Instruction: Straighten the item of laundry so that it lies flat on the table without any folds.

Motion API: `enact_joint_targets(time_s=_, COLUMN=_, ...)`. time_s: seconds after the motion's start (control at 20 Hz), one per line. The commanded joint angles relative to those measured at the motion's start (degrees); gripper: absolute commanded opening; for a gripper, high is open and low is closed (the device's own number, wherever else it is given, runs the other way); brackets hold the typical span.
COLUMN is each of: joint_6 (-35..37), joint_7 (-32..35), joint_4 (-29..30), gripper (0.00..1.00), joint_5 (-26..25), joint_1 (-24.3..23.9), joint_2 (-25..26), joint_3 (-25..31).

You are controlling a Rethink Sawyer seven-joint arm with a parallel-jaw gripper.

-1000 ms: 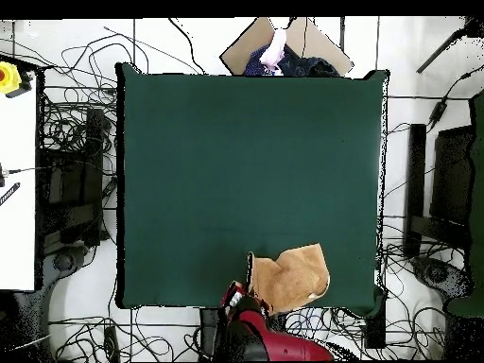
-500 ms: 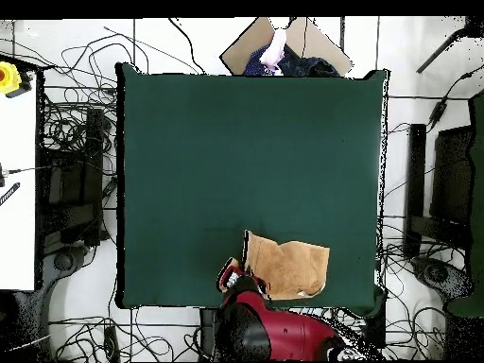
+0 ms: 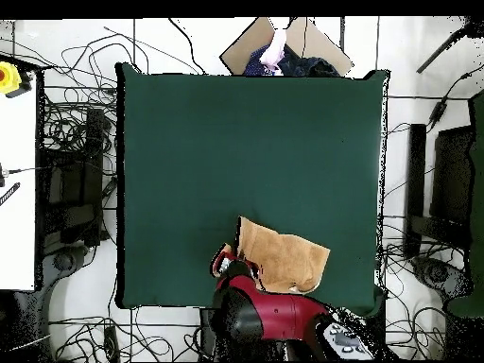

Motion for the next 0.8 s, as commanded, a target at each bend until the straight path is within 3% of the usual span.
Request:
enact_joint_targets(time_s=0.05, joint_6=-1.5, joint_7=5.6, joint_4=-10.5, gripper=0.0, joint_5=-1.5, joint_1=0.4, joint_2=3.7, joint_3=8.8)
enact_joint_targets(time_s=0.4, joint_6=-3.5, joint_7=6.4, joint_4=-10.7, gripper=0.0, joint_5=-3.3, joint_1=-0.7, joint_2=3.7, joint_3=11.3)
enact_joint_targets(time_s=0.8, joint_6=-3.9, joint_7=6.1, joint_4=-11.1, gripper=0.0, joint_5=-1.8, joint_1=1.9, joint_2=2.3, joint_3=8.9)
